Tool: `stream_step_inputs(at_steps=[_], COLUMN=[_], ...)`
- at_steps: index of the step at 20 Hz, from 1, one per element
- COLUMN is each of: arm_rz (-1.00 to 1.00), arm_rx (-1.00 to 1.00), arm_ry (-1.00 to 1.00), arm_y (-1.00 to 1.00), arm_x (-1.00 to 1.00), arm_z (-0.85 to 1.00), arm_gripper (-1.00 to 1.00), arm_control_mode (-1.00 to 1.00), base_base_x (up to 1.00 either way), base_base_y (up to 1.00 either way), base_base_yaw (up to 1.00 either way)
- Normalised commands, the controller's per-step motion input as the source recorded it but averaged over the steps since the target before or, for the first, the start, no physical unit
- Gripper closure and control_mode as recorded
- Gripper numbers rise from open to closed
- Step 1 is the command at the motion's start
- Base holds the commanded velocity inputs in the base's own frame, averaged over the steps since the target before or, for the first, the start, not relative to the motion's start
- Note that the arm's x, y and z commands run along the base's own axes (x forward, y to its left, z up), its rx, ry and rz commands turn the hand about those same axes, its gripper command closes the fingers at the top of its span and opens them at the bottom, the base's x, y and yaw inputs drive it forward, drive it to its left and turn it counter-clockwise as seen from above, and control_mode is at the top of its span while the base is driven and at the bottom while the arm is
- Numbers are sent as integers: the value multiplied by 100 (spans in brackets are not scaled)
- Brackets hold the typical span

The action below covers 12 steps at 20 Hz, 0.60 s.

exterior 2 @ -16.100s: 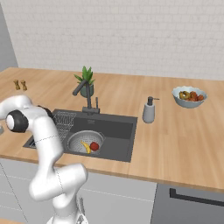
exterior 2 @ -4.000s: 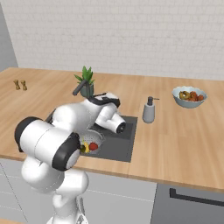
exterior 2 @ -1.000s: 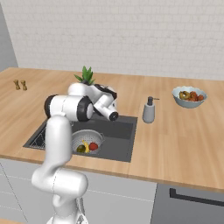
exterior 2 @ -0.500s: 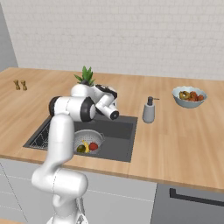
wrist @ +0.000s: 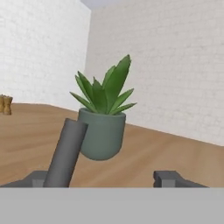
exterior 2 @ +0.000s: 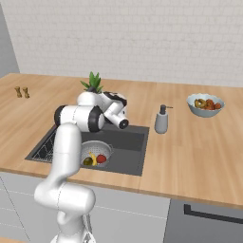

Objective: Put the colander in the sink, put the banana, kiwi, apple in the colander, and turn on the sink faucet and pour water over the colander.

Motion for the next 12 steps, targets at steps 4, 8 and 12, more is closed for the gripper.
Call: stream_step_inputs(at_steps=[4, 8, 12], arm_rz=[-9, -11, -14], arm_rx=[0, 0, 0], arm_ry=[0, 0, 0], arm_y=[-2, -18, -37], arm_x=[-2, -26, -19], arm_z=[-6, -14, -15], arm_gripper=[100, 100, 100], arm_control_mode=[-100, -100, -100], base_base_x=[0, 0, 0], base_base_y=[0, 0, 0], base_base_yaw=[0, 0, 0])
